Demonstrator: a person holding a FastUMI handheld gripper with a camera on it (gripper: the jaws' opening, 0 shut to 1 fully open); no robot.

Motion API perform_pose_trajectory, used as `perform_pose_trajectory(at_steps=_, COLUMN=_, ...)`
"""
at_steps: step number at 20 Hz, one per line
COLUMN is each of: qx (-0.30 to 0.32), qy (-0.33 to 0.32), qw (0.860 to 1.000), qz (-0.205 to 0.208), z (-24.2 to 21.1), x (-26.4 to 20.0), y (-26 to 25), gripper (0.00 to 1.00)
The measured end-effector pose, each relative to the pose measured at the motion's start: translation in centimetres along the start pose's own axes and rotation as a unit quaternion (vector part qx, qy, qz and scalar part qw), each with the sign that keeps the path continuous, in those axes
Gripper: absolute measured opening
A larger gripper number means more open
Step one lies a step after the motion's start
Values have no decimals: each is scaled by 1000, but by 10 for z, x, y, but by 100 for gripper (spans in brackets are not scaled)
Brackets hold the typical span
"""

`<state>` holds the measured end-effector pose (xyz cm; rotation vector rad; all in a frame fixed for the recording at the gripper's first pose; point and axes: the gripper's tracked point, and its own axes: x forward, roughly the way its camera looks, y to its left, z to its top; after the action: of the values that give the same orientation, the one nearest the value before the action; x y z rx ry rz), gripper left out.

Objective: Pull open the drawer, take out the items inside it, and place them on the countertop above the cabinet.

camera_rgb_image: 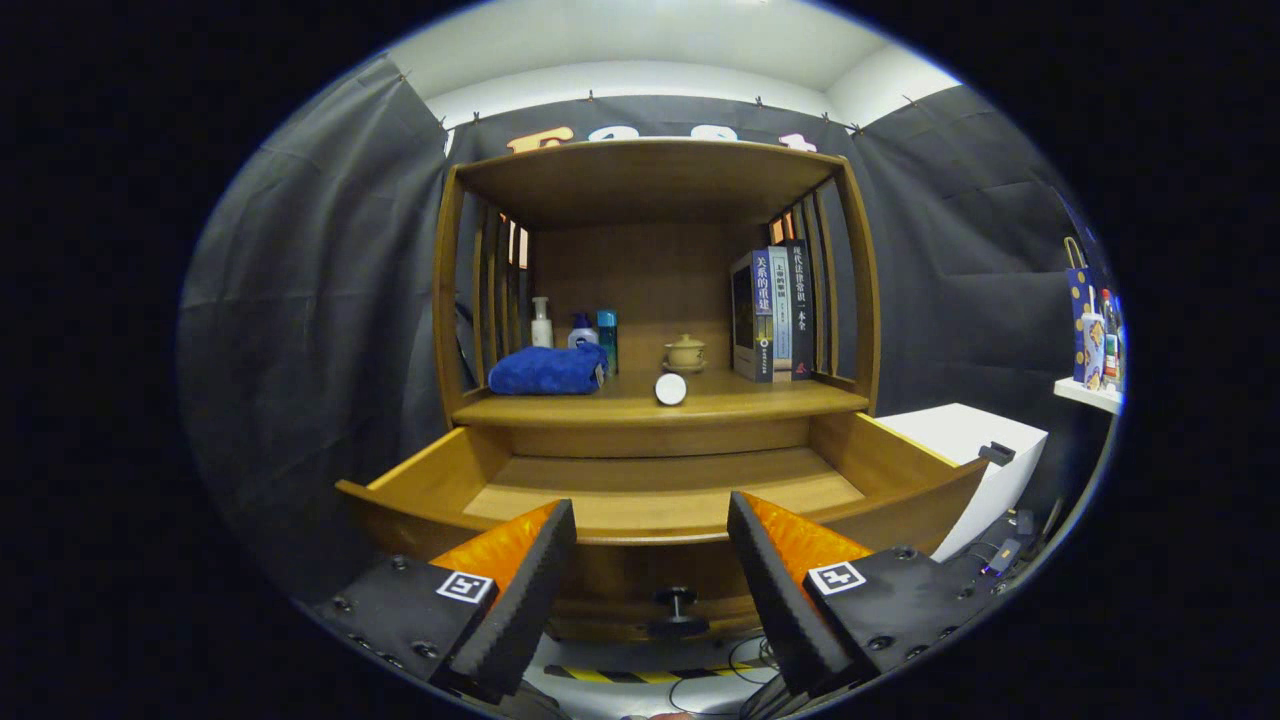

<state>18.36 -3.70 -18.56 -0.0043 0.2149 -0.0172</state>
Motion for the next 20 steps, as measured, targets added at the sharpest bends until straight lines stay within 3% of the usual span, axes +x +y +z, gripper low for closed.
perform_pose_trajectory(at_steps=10, qx=20, qy=18, qw=1000, qz=-10, z=-47, x=11, y=-5, gripper=99)
perform_pose_trajectory(at_steps=20, qx=45, qy=34, qw=998, qz=2, z=-38, x=46, y=-10, gripper=98)
